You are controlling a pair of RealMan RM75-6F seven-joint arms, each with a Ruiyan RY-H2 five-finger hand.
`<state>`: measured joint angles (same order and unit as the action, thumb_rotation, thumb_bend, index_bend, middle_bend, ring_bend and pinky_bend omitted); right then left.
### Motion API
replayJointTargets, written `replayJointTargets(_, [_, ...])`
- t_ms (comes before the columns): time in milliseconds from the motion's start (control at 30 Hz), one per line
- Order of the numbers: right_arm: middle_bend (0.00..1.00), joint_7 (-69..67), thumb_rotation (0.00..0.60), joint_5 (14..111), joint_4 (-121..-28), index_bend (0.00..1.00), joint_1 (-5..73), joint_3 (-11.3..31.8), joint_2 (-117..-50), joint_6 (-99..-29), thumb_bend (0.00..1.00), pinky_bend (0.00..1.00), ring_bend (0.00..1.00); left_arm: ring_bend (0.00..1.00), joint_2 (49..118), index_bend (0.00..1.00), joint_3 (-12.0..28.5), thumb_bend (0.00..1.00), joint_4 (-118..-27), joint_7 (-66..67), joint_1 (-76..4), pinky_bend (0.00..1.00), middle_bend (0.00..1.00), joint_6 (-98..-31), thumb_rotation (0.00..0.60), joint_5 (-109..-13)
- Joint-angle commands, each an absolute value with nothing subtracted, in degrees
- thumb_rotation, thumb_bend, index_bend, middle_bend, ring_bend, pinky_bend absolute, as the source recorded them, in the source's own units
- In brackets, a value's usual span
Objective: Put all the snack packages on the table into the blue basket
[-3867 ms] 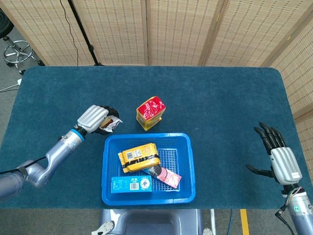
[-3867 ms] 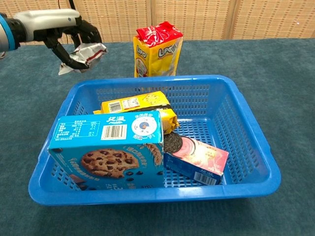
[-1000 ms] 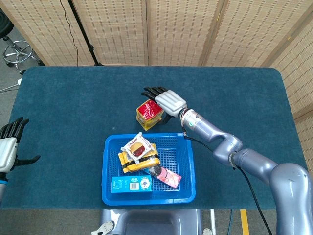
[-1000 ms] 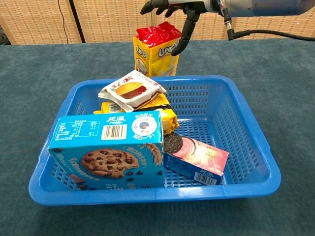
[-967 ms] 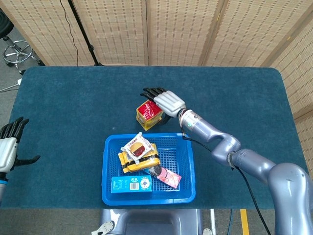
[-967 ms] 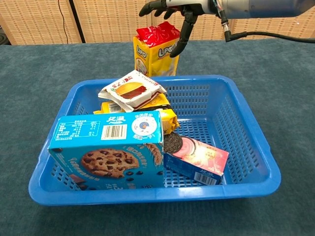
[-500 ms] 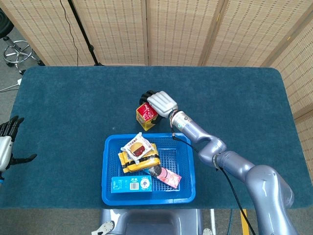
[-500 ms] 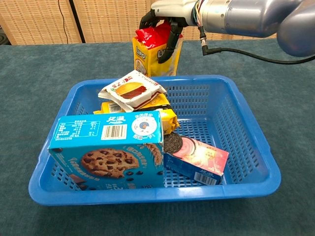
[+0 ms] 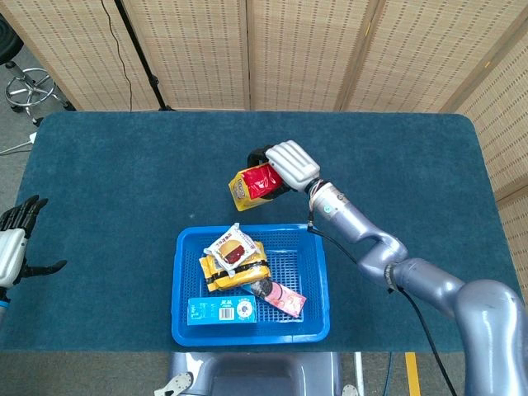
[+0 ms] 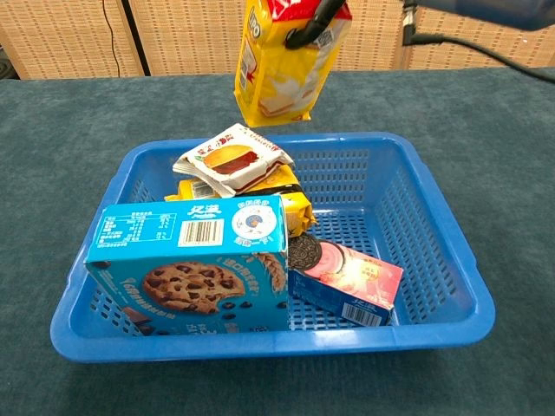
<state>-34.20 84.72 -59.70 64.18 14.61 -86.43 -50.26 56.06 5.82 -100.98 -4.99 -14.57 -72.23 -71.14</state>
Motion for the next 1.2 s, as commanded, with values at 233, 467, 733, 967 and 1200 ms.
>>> replayJointTargets(233, [0.58,-45.9,0.600,88.7,-86.8,0.57,52.9,15.1,-61.6,-59.7,0.33,0.57,0.48,0.00,55.4,0.00,5.4,0.01,-101.4,-6.6,-13.7,0.00,0.00,-72.8,0.600,-73.6])
replayJointTargets(467, [0.59,-51.8,0.600,99.2,-91.9,0.57,49.7,9.7,-52.2,-63.0,0.34,0.57,0.49,0.00,55.1,0.00,5.1,0.01,-101.8,-7.4,-13.3,0.00,0.00,-73.1,0.600,-75.0])
replayJointTargets(733, [0.59,-53.5,0.600,106.3,-98.1,0.57,47.0,4.1,-47.6,-65.6,0.34,0.57,0.49,0.00,54.7,0.00,5.0,0.01,-102.2,-8.3,-12.8,0.00,0.00,-73.6,0.600,-76.2])
replayJointTargets(967, [0.59,-48.6,0.600,105.6,-102.0,0.56,47.3,3.4,-48.2,-62.7,0.34,0.57,0.49,0.00,54.6,0.00,4.9,0.01,-102.1,-8.9,-12.7,0.00,0.00,-73.5,0.600,-76.7])
replayJointTargets(1200, [0.59,-39.2,0.600,100.6,-103.6,0.56,48.9,4.4,-53.9,-56.3,0.35,0.57,0.49,0.00,54.3,0.00,4.8,0.01,-102.0,-9.6,-12.6,0.00,0.00,-73.5,0.600,-77.4])
